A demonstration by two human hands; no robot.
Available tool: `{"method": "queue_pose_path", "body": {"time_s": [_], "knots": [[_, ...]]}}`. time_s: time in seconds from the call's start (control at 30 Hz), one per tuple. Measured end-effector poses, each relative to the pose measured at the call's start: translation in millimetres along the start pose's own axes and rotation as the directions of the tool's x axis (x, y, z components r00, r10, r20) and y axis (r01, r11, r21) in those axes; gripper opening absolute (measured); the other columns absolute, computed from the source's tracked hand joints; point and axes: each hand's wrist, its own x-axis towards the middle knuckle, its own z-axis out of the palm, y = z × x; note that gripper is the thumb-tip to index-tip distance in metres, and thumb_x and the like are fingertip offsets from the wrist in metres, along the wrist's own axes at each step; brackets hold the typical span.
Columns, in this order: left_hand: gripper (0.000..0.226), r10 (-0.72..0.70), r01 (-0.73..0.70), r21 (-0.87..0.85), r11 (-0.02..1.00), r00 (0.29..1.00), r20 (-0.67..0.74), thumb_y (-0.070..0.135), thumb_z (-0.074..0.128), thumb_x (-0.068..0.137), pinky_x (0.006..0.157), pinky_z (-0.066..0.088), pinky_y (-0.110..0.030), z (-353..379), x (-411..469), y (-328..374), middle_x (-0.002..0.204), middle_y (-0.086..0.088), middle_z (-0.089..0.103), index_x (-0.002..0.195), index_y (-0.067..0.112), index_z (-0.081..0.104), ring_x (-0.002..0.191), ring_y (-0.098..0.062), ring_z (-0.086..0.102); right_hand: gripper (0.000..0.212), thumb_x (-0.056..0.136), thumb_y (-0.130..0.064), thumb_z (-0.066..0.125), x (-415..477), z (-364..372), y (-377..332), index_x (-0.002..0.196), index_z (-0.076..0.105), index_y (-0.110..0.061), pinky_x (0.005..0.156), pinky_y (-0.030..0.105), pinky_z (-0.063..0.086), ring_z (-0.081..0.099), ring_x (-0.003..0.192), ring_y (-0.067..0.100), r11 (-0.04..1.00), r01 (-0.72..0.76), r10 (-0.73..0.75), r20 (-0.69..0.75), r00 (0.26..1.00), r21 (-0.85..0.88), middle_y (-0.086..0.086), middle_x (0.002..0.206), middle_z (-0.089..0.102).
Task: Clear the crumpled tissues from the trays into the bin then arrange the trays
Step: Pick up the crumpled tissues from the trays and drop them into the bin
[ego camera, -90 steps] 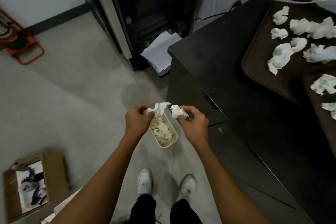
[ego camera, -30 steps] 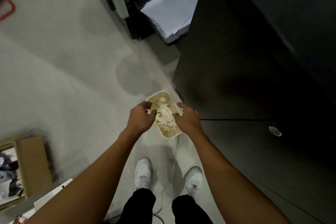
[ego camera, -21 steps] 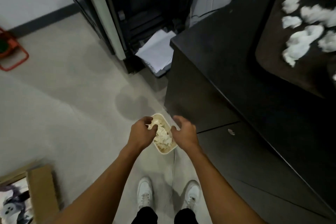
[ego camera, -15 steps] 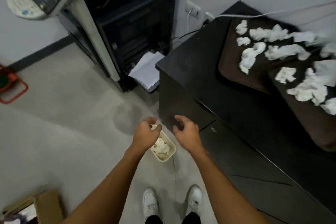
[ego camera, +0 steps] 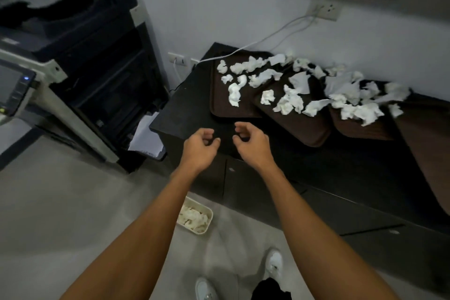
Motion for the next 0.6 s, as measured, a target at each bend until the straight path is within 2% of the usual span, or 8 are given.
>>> {"method": "queue_pose_path", "body": {"time_s": [0.13,0.27,0.4,0.53,0.6], "knots": [[0.037,0.093,-0.094,0.012,0.995,0.994,0.065,0.032,0.072,0.092,0.09,0.05,-0.023,31.8,5.7,47.2,0.113,0.008,0.067,0.127,0.023,0.063,0.106,-0.008,0.063,0.04,0.09,-0.018,0.073,-2.6,-52.1,5.3,0.129,0.067,-0.021,0.091,0.011,0.043,0.062,0.105,0.002,1.0,0.014,-0.012,-0.107,0.994,0.023,-0.009,0.11,0.069],[0.036,0.181,-0.18,-0.02,0.983,0.977,0.108,0.032,0.074,0.091,0.093,0.053,-0.028,76.9,10.7,95.3,0.112,0.009,0.068,0.125,0.023,0.064,0.104,-0.008,0.065,0.039,0.089,-0.019,0.074,-2.1,-110.6,20.3,0.127,0.068,-0.021,0.095,0.016,0.048,0.064,0.105,0.001,0.999,-0.004,0.014,-0.201,0.98,0.051,-0.01,0.109,0.071],[0.033,0.256,-0.249,-0.065,0.966,0.955,0.148,0.031,0.073,0.09,0.093,0.053,-0.026,127.6,11.8,140.2,0.11,0.01,0.068,0.122,0.023,0.066,0.102,-0.006,0.065,0.038,0.089,-0.018,0.073,2.7,-173.4,40.1,0.126,0.068,-0.021,0.095,0.017,0.049,0.064,0.104,0.0,0.997,-0.02,0.04,-0.294,0.955,0.071,-0.011,0.108,0.071],[0.03,0.308,-0.296,-0.093,0.951,0.934,0.179,0.03,0.073,0.091,0.09,0.054,-0.025,184.7,15.3,185.5,0.109,0.01,0.069,0.119,0.024,0.067,0.098,-0.005,0.066,0.037,0.089,-0.017,0.073,9.3,-236.2,63.0,0.125,0.068,-0.022,0.093,0.011,0.047,0.064,0.102,-0.001,0.996,-0.013,0.043,-0.376,0.926,0.083,-0.011,0.107,0.071],[0.03,0.336,-0.319,-0.111,0.941,0.921,0.199,0.03,0.073,0.091,0.088,0.054,-0.023,213.6,18.1,204.8,0.108,0.01,0.07,0.119,0.024,0.067,0.097,-0.006,0.067,0.037,0.089,-0.017,0.073,15.0,-267.1,76.2,0.125,0.068,-0.022,0.092,0.012,0.048,0.064,0.102,-0.001,0.996,-0.021,0.053,-0.402,0.914,0.084,-0.012,0.109,0.071]]}}
